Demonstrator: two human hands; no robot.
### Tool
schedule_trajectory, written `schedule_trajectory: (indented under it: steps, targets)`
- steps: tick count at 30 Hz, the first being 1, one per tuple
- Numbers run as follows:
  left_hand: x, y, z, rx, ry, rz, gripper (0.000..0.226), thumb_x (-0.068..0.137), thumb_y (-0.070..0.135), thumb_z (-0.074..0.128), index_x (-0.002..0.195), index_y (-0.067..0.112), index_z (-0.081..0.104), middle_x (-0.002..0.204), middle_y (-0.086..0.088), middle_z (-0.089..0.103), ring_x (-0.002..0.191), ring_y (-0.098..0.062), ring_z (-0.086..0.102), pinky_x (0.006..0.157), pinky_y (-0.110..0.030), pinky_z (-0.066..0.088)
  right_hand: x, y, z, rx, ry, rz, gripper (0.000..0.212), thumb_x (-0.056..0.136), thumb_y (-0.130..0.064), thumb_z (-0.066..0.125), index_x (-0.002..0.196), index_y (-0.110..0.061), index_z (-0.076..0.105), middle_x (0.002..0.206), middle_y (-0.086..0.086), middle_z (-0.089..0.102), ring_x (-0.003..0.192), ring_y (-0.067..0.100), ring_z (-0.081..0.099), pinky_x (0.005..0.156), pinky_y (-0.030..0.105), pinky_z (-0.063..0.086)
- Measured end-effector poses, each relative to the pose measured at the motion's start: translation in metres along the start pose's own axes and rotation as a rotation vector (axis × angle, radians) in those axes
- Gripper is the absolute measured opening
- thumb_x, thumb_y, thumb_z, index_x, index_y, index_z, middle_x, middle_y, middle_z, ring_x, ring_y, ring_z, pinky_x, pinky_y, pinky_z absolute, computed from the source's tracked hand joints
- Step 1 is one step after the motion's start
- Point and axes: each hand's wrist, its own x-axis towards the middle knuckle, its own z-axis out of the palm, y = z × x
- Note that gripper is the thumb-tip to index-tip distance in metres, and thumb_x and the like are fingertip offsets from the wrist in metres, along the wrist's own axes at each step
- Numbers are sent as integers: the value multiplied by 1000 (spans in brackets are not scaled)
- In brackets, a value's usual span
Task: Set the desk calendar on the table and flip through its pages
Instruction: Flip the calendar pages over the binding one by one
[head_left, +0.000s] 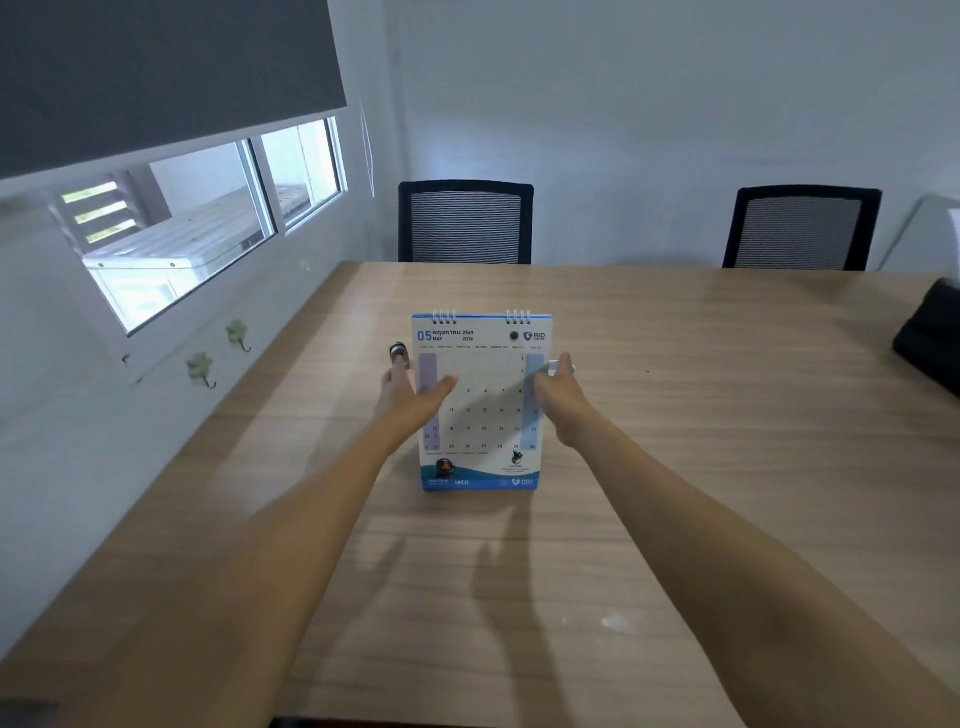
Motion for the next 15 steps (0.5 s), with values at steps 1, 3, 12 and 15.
schedule_trajectory:
  steps: [1, 3, 12, 15]
  targets:
    - [-3, -6, 4, -19, -38, 10, 99, 77, 62, 63, 152, 18, 16, 159, -5, 25, 142, -29, 33, 111, -48, 35, 0, 3, 2, 20, -25, 28, 59, 95, -6, 32, 149, -20, 14, 141, 8, 38, 118, 28, 43, 86, 36, 38]
    - [0, -15, 10, -63, -90, 27, 100, 66, 74, 62, 147, 28, 28, 150, 1, 42, 138, -26, 41, 108, -49, 41, -4, 5, 7, 12, -52, 44, 46, 92, -7, 31, 137, -17, 29, 126, 7, 48, 113, 27, 47, 85, 38, 42]
    - [-6, -7, 4, 22, -31, 6, 71, 82, 63, 48, 140, 21, 46, 139, 0, 55, 126, -26, 52, 101, -39, 45, -18, 5, 8, -46, 3, 24, 42, 94, -8, 33, 136, -8, 38, 126, 9, 52, 108, 25, 49, 89, 36, 42]
    - [-7, -4, -6, 58, 106, -36, 42, 88, 43, 49, 112, 12, 63, 114, -5, 64, 104, -26, 60, 87, -34, 47, -20, 5, 0, -44, 80, 2, 40, 95, -12, 38, 135, -10, 41, 125, 11, 51, 110, 27, 53, 93, 38, 45]
